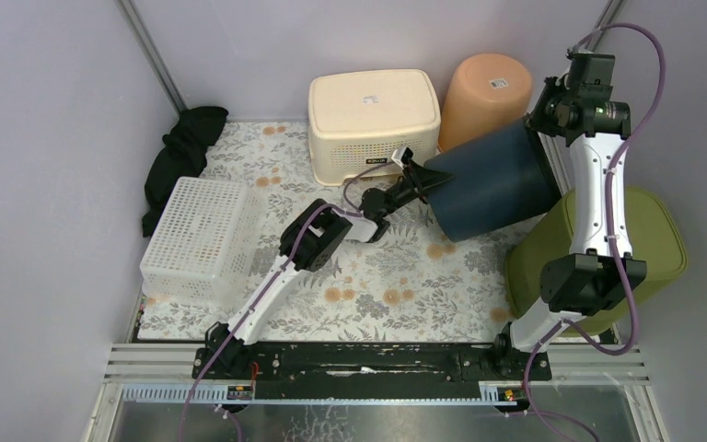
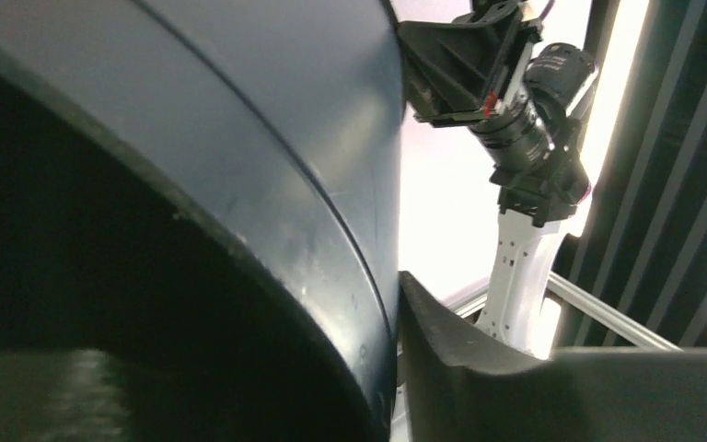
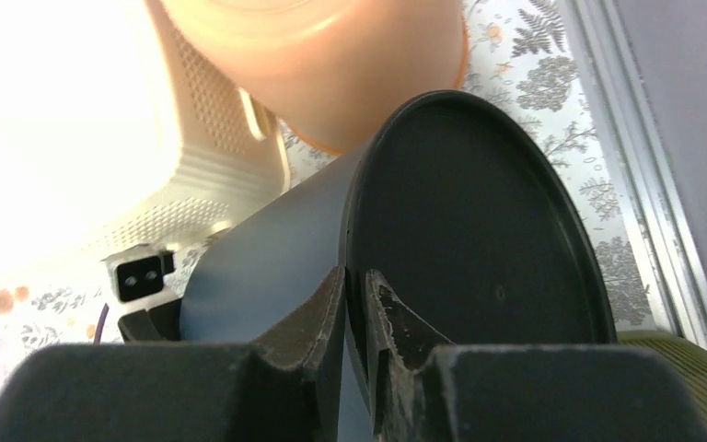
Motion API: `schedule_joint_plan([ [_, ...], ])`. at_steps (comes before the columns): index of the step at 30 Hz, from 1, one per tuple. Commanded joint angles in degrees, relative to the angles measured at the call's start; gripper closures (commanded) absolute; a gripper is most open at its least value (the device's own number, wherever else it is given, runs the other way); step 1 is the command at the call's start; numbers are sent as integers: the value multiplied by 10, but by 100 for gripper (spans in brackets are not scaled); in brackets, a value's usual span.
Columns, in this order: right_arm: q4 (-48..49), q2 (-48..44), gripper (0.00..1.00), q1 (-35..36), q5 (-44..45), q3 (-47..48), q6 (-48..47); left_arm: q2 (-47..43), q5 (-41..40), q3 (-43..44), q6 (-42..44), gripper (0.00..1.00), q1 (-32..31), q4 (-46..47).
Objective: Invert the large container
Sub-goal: Turn the container upside down at the center of the board.
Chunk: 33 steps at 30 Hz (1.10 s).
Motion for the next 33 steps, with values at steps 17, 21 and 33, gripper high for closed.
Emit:
schedule_joint_plan([
  [17, -47, -47, 82, 142, -26, -12, -1, -213, 132, -212, 434, 42, 42, -622],
  [21, -34, -55, 82, 167, -24, -37, 6, -244, 92, -211, 514, 39, 50, -773],
  [33, -15, -72, 80, 262, 13, -103, 6, -233, 61, -210, 615, 33, 61, -914],
])
